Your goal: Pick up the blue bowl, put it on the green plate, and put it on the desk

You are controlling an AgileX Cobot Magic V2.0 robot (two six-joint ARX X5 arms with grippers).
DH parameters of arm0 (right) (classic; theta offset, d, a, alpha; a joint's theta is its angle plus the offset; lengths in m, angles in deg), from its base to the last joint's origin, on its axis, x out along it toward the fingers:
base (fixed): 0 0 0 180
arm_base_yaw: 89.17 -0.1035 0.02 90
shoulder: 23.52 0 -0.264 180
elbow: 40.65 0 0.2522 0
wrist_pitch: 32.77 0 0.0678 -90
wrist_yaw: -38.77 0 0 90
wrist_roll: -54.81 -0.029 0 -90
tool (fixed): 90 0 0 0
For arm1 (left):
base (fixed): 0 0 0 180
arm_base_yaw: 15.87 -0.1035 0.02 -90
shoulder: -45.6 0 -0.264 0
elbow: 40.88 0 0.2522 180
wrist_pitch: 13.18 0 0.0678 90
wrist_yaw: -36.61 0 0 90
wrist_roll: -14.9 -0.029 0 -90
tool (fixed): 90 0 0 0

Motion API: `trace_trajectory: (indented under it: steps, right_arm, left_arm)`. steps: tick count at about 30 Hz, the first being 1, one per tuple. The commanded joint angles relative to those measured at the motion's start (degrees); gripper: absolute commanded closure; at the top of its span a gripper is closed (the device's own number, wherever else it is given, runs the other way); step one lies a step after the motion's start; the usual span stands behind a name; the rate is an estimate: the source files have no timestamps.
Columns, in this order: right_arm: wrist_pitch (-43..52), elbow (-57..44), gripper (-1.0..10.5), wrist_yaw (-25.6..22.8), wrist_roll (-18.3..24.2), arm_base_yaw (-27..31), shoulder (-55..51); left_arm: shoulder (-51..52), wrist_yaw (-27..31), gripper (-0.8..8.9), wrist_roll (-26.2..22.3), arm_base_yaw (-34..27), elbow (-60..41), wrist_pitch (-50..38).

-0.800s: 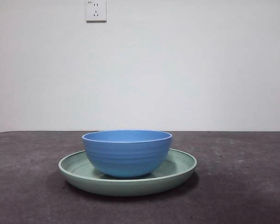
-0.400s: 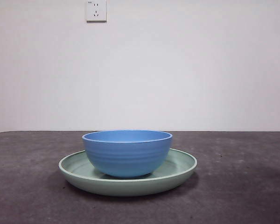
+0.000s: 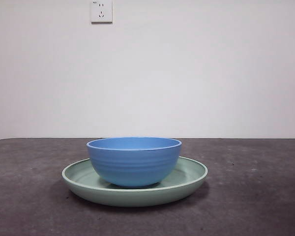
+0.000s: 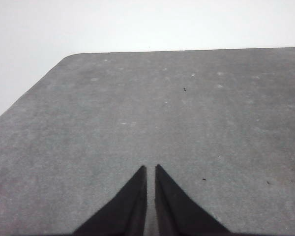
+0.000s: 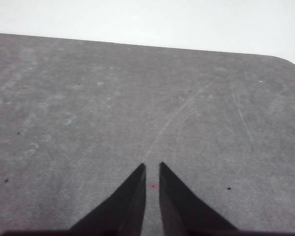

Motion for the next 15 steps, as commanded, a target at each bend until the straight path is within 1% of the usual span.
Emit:
trace_trajectory:
  steps: [1,15]
  right_arm:
    - [0.0,-0.57,9.1,-0.22,-0.74,0.02,-0.13]
    - [1.46,-0.52,9.1,0.0,-1.07,0.02,-0.13]
  left_arm:
    - [0.07,0.09,7.86,-0.92,0.07,-1.18,0.33]
    - [0.07,0.09,7.86,-0.92,0.07,-1.18,0.33]
